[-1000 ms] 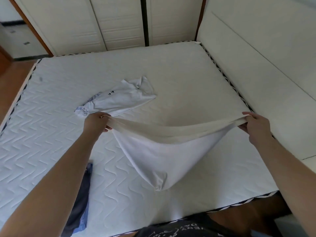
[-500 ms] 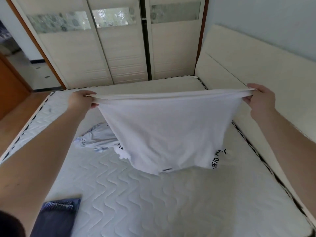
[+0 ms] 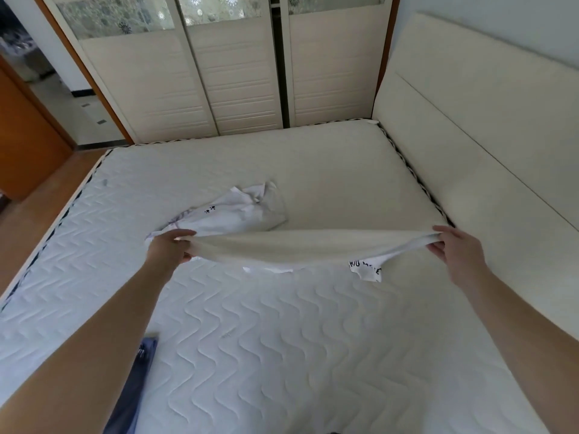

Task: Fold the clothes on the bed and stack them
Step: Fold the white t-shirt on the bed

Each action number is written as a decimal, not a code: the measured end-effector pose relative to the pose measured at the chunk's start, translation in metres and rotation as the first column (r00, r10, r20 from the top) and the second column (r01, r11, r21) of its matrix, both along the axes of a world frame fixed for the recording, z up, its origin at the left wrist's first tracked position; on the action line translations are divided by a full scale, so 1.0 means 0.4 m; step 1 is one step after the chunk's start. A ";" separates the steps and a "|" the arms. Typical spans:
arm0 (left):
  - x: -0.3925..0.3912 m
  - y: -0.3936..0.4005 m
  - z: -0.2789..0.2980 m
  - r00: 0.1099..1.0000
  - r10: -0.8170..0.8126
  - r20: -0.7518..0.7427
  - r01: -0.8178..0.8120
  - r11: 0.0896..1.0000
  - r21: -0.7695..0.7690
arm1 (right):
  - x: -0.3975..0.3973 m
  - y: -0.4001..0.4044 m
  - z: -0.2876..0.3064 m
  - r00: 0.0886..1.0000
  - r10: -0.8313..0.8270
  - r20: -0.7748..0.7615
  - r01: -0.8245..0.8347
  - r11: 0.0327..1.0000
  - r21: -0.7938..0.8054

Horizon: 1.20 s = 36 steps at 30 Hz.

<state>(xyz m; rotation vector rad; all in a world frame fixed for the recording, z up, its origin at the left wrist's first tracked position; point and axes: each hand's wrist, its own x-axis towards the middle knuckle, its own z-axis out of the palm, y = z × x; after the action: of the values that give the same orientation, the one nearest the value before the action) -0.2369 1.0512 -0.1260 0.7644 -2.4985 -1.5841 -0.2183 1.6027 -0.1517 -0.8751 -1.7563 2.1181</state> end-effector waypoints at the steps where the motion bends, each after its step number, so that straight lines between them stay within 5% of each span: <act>1: 0.033 0.006 -0.042 1.000 -0.009 0.023 0.009 1.000 0.002 | 0.022 -0.004 -0.038 0.999 0.019 0.029 -0.019 1.000 -0.010; 7: 0.213 0.026 -0.248 0.979 -0.038 0.200 0.031 0.999 0.038 | 0.167 -0.025 -0.194 0.978 0.065 0.198 -0.049 0.995 -0.084; 15: 0.325 0.075 -0.315 0.943 -0.189 0.275 0.193 0.981 0.013 | 0.307 -0.106 -0.296 0.901 0.203 0.384 -0.293 0.936 0.194; 18: 0.322 0.118 -0.288 0.925 -0.287 0.249 0.334 0.926 -0.175 | 0.317 -0.169 -0.288 0.878 0.244 0.412 -0.374 0.887 0.271; 21: 0.321 0.178 -0.253 0.895 -0.412 0.174 0.445 0.854 -0.270 | 0.319 -0.246 -0.255 0.862 0.341 0.374 -0.450 0.855 0.259; 29: 0.344 0.347 -0.127 0.666 -0.745 0.033 0.733 0.647 -0.211 | 0.301 -0.434 -0.070 0.784 0.598 0.166 -0.614 0.709 0.346; 36: 0.335 0.390 -0.037 0.676 -0.733 -0.076 0.737 0.675 0.040 | 0.283 -0.498 0.043 0.763 0.645 0.041 -0.626 0.722 0.294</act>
<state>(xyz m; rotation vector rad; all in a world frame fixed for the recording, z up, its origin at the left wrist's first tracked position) -0.1030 1.2071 -0.1408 -0.3915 -2.8982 -1.8363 -0.1050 1.4033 -0.1345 -0.0989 -2.5139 2.1018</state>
